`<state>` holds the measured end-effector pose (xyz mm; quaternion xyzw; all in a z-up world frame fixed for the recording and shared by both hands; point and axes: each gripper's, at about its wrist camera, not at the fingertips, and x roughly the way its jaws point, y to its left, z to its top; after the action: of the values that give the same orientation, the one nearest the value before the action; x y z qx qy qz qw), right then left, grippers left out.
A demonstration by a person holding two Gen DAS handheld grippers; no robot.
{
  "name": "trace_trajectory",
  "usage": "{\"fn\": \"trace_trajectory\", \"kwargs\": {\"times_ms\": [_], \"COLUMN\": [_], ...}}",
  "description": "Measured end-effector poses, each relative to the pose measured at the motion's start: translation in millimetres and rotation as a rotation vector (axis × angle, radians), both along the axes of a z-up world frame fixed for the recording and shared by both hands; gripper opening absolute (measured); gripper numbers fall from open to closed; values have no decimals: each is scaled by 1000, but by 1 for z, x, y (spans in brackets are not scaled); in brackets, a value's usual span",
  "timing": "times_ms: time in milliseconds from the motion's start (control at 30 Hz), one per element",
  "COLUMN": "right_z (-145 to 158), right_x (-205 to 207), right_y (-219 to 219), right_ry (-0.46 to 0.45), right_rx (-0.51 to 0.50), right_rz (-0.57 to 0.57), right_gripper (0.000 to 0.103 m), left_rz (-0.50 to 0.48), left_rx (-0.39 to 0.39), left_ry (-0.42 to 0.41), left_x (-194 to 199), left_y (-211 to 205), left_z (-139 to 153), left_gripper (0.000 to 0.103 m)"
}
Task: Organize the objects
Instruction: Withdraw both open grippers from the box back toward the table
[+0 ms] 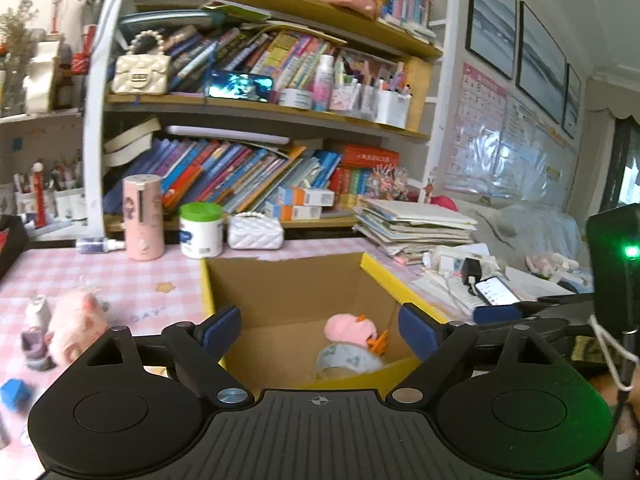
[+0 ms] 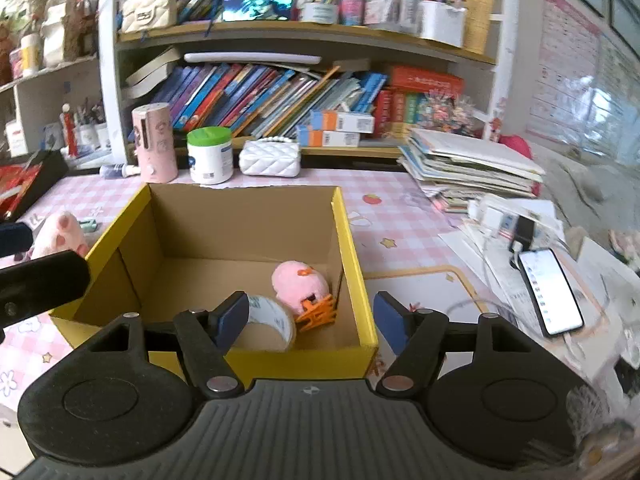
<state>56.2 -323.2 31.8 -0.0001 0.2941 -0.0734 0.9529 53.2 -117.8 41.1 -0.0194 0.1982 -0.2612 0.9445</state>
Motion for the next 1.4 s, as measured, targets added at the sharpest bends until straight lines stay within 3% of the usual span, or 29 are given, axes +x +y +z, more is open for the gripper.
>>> {"fn": "trace_trajectory", "kwargs": {"times_ms": [633, 767, 1400], "right_z": [-41, -49, -62], "right_x": [-80, -92, -111], "right_y": [88, 110, 193], "right_ry": [134, 159, 192], "right_rx": [6, 20, 48], "right_rz": [-58, -37, 117], "right_gripper": [79, 79, 80], "left_rz": [118, 142, 275], "left_rx": [118, 137, 187], "left_ry": [130, 141, 181], "left_x": [-73, -87, -118], "left_y": [83, 101, 170], "left_z": [-34, -37, -43], "left_gripper": [90, 94, 94]}}
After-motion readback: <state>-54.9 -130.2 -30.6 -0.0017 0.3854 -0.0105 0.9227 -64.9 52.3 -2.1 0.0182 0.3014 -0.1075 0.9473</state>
